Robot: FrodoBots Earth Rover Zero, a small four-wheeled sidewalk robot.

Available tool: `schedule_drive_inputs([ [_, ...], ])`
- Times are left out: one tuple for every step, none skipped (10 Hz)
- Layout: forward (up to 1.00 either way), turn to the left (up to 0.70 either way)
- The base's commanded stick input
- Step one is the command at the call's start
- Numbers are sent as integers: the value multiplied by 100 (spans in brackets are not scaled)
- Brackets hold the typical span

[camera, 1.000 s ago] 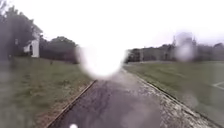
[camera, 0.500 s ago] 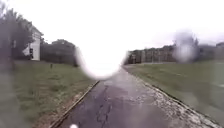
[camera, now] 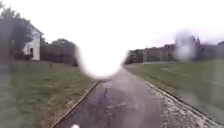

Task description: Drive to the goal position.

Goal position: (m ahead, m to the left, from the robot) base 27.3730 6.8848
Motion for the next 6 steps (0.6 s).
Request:
schedule_drive_inputs([
  [70, 0],
  [70, 0],
  [70, -1],
  [70, -3],
  [70, -34],
  [70, -35],
])
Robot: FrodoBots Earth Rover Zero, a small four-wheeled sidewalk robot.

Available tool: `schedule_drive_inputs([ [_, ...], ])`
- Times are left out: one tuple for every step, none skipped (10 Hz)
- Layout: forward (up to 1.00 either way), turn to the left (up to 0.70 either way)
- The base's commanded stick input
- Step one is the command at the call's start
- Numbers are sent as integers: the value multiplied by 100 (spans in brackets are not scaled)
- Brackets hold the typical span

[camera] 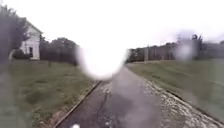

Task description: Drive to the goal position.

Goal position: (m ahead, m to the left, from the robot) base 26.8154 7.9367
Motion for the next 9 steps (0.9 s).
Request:
schedule_drive_inputs([
  [70, 0],
  [70, 0],
  [70, 0],
  [70, 0],
  [70, 0],
  [70, 0],
  [70, 0],
  [70, 0],
  [70, 0],
])
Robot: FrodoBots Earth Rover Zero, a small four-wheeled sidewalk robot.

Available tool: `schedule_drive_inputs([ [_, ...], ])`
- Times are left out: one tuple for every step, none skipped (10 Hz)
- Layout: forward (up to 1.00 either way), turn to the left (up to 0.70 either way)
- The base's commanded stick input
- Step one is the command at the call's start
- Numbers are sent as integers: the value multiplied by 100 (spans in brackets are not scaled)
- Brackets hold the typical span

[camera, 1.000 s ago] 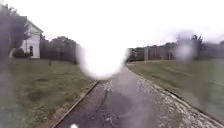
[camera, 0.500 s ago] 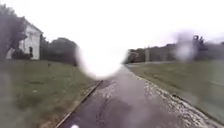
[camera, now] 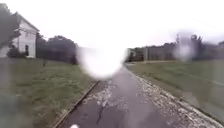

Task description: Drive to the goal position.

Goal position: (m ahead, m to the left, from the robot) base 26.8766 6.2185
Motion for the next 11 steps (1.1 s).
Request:
schedule_drive_inputs([
  [70, 0],
  [70, 0],
  [70, 0],
  [70, 0],
  [70, 0],
  [70, 0],
  [70, 0],
  [70, 0],
  [70, 0],
  [70, 0],
  [70, 0],
])
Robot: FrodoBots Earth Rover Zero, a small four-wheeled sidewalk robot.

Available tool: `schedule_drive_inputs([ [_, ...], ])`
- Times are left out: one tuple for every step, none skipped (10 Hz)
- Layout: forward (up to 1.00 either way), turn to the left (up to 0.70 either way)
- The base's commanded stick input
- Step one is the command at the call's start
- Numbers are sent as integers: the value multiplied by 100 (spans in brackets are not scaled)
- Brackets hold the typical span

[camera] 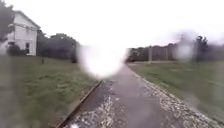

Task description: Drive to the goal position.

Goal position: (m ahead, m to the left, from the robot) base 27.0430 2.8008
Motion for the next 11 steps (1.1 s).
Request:
schedule_drive_inputs([
  [70, 0],
  [70, 0],
  [70, 0],
  [70, 0],
  [70, 0],
  [70, 0],
  [70, 0],
  [70, 0],
  [70, 0],
  [70, -7],
  [70, -21],
])
